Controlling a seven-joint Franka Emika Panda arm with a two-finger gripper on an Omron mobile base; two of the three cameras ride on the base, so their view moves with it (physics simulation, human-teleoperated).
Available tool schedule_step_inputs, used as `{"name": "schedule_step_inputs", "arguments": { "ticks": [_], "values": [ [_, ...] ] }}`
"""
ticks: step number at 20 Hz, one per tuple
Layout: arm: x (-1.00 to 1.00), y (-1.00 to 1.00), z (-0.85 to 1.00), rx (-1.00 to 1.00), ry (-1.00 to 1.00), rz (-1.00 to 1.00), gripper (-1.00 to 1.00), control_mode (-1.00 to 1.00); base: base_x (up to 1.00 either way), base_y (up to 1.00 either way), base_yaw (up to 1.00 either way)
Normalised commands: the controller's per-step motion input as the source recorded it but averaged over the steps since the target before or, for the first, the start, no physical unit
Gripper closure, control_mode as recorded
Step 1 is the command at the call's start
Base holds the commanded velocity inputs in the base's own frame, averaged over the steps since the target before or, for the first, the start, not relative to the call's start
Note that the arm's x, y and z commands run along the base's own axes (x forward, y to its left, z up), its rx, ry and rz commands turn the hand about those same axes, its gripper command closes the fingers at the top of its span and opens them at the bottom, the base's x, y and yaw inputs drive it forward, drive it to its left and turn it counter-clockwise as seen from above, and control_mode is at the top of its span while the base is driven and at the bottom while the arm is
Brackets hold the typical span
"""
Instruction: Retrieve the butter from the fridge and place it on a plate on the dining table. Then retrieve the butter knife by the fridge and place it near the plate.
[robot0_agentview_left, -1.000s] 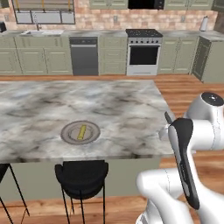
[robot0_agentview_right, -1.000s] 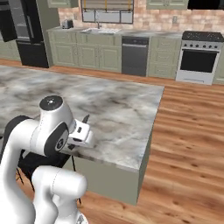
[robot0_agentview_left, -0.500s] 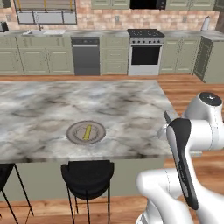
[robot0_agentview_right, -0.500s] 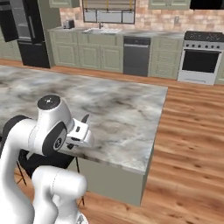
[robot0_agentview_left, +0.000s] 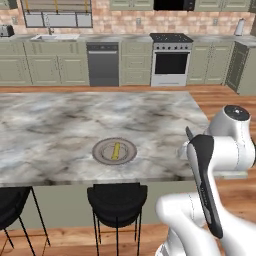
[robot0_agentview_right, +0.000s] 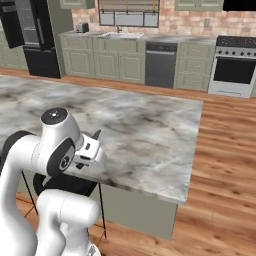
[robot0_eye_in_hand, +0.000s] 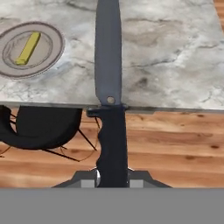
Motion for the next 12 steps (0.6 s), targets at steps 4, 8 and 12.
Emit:
{"name": "schedule_step_inputs", "arguments": {
  "ticks": [4, 8, 12],
  "values": [
    [0.53, 0.16, 0.0, -0.01, 0.04, 0.0, 1.0, -1.0, 0.0, 0.0, 0.0],
    [0.66, 0.11, 0.0, -0.01, 0.05, 0.0, 1.0, -1.0, 0.0, 0.0, 0.0],
    [0.65, 0.0, -0.01, 0.0, 0.06, 0.04, 1.0, -1.0, 0.0, 0.0, 0.0]
  ]
}}
